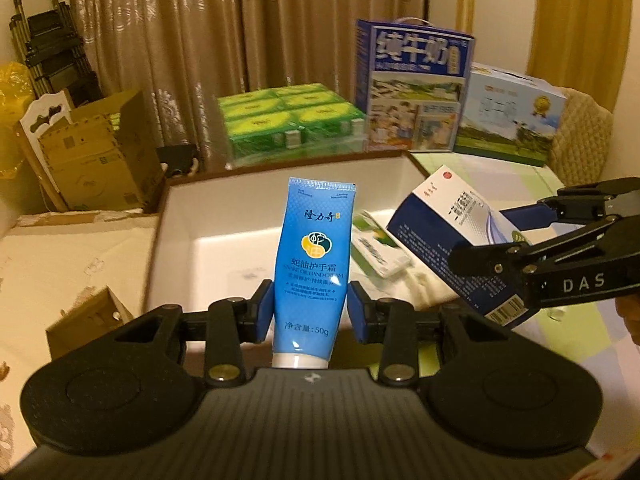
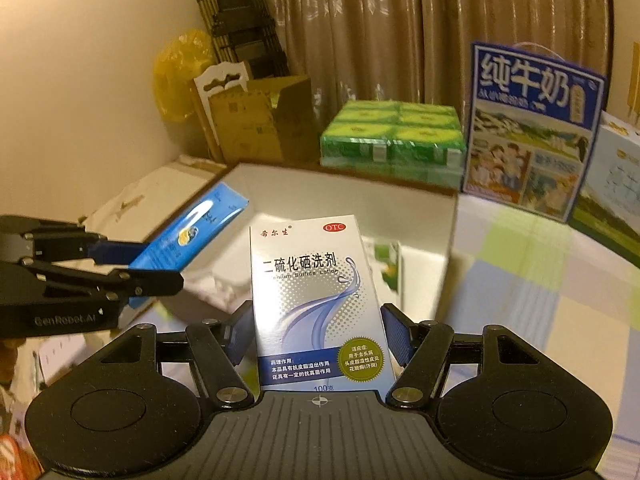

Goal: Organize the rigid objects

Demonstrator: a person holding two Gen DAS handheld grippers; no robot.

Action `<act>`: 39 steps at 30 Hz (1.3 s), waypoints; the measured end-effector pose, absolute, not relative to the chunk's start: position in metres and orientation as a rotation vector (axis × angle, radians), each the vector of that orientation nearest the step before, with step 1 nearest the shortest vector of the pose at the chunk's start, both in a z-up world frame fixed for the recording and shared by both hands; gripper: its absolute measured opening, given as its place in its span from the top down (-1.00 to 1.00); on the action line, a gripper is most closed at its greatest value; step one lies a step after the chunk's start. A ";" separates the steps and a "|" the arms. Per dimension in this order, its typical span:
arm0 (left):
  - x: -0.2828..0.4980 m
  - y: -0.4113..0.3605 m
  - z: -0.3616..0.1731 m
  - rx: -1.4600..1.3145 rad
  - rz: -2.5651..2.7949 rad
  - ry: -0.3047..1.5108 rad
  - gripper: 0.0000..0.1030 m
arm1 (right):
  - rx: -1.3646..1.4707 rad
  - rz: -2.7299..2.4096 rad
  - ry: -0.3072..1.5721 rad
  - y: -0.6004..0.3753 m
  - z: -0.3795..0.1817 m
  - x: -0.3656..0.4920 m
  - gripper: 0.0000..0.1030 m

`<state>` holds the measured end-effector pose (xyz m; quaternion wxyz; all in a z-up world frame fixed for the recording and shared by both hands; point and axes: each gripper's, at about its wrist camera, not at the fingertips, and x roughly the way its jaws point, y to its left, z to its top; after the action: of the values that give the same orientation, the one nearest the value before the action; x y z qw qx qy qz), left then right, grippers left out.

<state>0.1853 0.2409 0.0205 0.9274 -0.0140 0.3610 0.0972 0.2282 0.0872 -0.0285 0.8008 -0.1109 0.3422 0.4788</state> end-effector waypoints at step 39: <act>0.321 0.379 -0.060 -0.115 0.263 0.984 0.33 | -0.148 0.843 1.007 0.256 -0.104 0.334 -0.23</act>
<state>0.3210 0.3787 -0.0597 0.8716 -0.0550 0.4706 0.1260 0.3341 0.2558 -0.1044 0.7893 -0.0689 0.4678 0.3917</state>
